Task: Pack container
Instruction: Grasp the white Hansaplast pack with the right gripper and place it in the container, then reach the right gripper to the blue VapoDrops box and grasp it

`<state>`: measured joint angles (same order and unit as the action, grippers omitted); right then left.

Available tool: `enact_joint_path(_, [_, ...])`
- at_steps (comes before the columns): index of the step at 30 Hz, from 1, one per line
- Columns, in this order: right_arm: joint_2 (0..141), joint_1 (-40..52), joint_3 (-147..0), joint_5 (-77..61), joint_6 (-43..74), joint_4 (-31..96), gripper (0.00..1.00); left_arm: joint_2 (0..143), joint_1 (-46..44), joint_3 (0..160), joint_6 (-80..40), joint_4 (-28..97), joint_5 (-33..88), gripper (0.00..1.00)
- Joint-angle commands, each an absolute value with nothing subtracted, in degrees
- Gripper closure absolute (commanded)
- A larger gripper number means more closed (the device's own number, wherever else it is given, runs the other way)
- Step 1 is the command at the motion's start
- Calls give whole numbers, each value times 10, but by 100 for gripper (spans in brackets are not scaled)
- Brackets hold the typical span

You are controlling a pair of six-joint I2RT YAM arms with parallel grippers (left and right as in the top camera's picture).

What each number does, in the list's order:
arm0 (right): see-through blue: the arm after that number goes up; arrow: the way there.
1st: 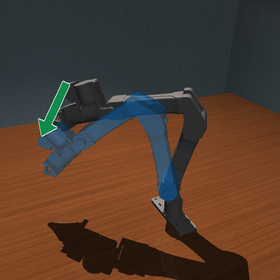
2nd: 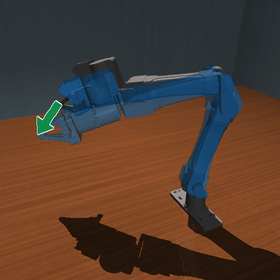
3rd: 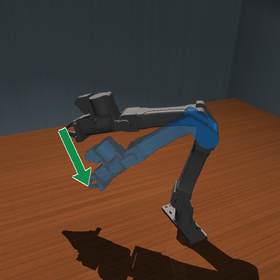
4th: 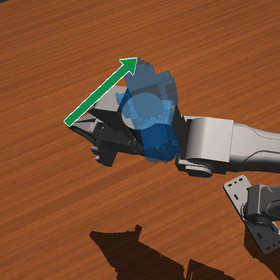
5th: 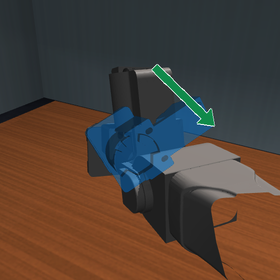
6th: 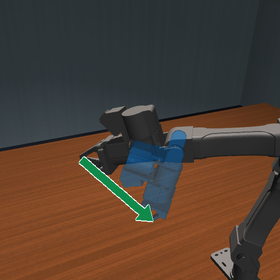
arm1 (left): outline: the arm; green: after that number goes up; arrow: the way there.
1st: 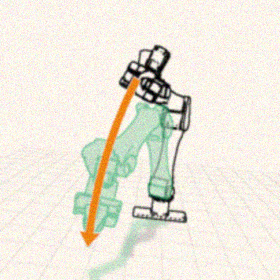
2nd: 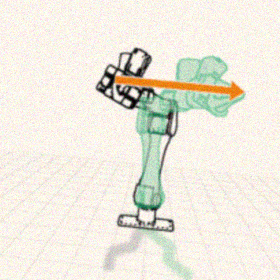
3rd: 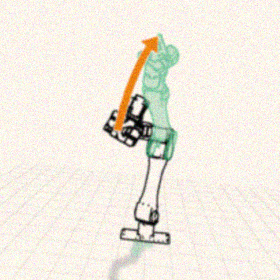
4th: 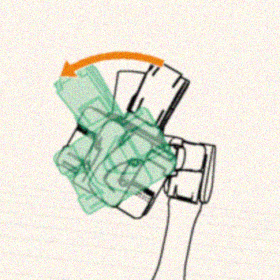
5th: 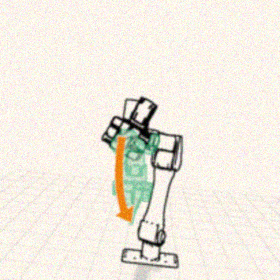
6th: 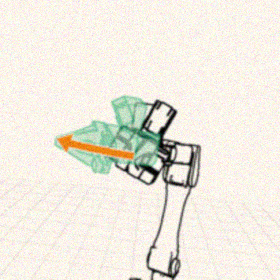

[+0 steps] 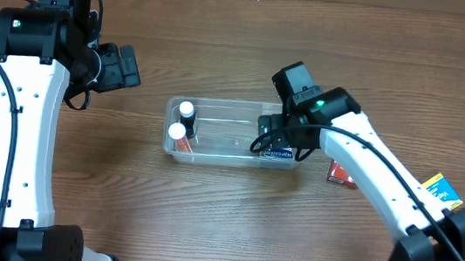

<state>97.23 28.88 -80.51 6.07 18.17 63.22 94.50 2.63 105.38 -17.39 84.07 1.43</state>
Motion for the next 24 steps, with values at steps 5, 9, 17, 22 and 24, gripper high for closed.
enact_joint_path(5, [804, 26, -897, 148, 343, 720, 0, 935, 26, 1066, -162, 840, 8, 0])
enact_joint_path(9, [820, -181, -860, 93, 327, 738, 0, 935, 26, 1066, -162, 837, 9, 0])
enact_joint_path(17, [919, -355, -691, 61, 263, 642, 0, 935, 26, 1066, -163, 837, 9, 0])
enact_joint_path(22, [979, -361, -675, 50, 250, 611, 0, 935, 26, 1066, -163, 837, 9, 0])
enact_joint_path(24, [1002, -361, -675, 50, 249, 607, 0, 935, 26, 1066, -163, 837, 9, 0])
